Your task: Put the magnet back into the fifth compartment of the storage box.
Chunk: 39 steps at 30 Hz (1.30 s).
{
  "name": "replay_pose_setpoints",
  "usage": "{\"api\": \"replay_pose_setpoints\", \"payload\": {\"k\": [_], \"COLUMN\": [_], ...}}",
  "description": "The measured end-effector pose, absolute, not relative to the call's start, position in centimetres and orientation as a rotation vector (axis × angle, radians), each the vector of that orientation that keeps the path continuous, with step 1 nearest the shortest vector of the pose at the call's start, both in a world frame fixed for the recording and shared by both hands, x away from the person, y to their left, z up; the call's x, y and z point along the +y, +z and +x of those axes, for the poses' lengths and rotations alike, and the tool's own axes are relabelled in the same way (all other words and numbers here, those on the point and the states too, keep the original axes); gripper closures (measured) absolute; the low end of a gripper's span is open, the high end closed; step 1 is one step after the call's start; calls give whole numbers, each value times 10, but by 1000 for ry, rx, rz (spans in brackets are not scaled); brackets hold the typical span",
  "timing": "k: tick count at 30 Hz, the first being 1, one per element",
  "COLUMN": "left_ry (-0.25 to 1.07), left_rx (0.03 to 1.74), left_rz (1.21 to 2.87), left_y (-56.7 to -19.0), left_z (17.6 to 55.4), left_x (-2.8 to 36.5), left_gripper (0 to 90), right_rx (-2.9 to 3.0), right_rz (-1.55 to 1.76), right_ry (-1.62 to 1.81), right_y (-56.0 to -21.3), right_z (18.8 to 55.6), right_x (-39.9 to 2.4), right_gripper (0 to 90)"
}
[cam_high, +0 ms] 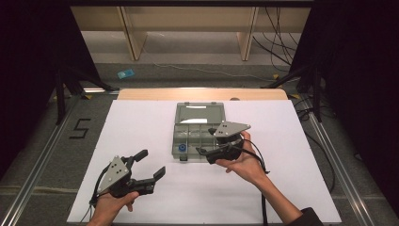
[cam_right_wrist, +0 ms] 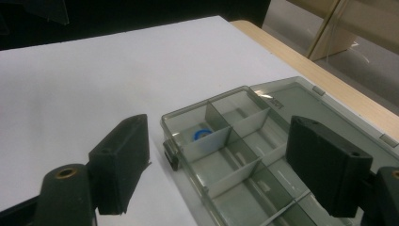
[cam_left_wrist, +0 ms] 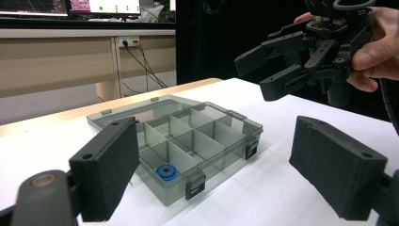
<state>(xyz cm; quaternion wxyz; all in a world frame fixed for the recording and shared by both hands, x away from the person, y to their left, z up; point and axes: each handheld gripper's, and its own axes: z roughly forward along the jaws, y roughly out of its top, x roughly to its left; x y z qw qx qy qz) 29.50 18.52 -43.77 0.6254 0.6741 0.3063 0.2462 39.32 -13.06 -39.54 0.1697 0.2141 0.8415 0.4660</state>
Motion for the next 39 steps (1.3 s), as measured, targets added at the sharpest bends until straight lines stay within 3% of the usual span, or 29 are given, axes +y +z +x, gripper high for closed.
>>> {"api": "replay_pose_setpoints", "payload": {"k": [39], "left_ry": [568], "left_rx": [701], "left_rz": [1549], "left_y": [-438], "left_z": [295], "left_x": [185], "left_gripper": [154], "right_rx": [2289], "right_rz": [729], "right_ry": [1444], "right_y": [-403], "right_z": [374], "right_x": [-167], "right_gripper": [216]}}
